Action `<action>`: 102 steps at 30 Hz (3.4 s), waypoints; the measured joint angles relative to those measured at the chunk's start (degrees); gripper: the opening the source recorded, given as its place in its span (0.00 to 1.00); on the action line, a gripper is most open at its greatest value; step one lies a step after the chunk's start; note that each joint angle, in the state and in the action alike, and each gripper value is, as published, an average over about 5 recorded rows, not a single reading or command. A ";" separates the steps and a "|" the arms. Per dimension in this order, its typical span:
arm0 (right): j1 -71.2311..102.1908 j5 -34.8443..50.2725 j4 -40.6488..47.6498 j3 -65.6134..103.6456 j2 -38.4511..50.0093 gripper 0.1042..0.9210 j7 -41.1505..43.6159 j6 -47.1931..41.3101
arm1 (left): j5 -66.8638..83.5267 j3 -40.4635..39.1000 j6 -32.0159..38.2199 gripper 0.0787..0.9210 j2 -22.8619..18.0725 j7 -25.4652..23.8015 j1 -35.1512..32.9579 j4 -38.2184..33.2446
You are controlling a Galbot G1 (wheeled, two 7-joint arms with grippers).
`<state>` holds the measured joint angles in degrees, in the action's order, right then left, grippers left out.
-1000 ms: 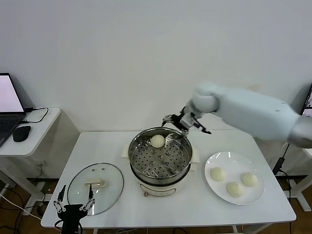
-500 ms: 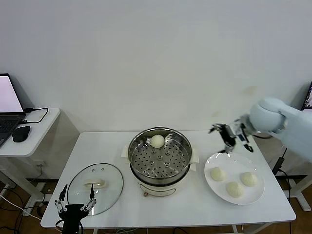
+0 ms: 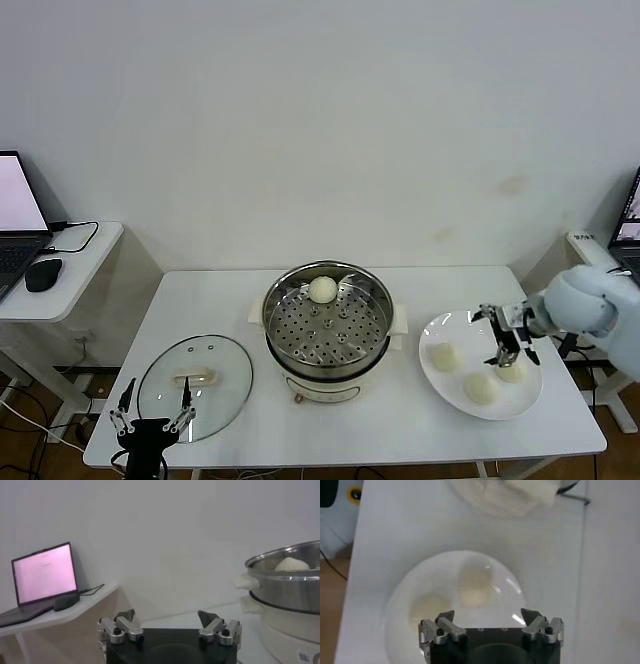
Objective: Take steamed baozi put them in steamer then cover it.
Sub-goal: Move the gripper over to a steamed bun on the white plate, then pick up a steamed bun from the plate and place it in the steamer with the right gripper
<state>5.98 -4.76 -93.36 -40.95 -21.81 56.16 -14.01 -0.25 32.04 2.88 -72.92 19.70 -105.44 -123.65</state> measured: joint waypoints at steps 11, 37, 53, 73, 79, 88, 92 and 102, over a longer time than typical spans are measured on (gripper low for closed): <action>4.03 -3.41 8.16 2.33 -7.31 0.88 1.10 1.73 | 0.19 0.78 -0.39 0.88 -0.14 -0.16 0.27 0.62; 5.48 -7.91 20.24 3.75 -19.32 0.82 1.61 2.07 | 0.79 1.18 -0.70 0.88 -0.36 -0.22 1.17 1.77; 4.38 -7.79 20.02 2.88 -18.59 0.61 2.94 2.01 | 0.79 1.26 -0.73 0.88 -0.50 -0.22 0.85 1.42; -19.76 6.21 8.40 -10.99 -9.86 0.61 4.53 -2.49 | 1.18 0.92 -0.89 0.88 0.46 -0.23 1.31 0.56; -32.28 13.28 4.93 -18.54 -11.80 0.62 3.56 -5.40 | 1.64 0.82 -1.03 0.88 1.20 -0.25 1.82 0.42; -41.22 23.09 4.02 -24.47 -21.34 0.63 0.42 -11.18 | 2.20 1.07 -1.04 0.88 1.46 -0.24 2.76 0.58; -41.25 26.29 4.96 -25.53 -26.83 0.63 -1.46 -14.08 | 2.22 1.34 -1.09 0.88 1.32 -0.24 3.26 0.55; -37.05 29.69 9.85 -27.24 -39.68 0.63 -5.22 -19.11 | 2.15 1.80 -1.15 0.88 0.71 -0.25 3.46 0.48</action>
<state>-31.07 24.93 -83.51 -68.18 -61.50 50.95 -33.13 1.90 33.84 1.73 -72.21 19.44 -101.98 -123.17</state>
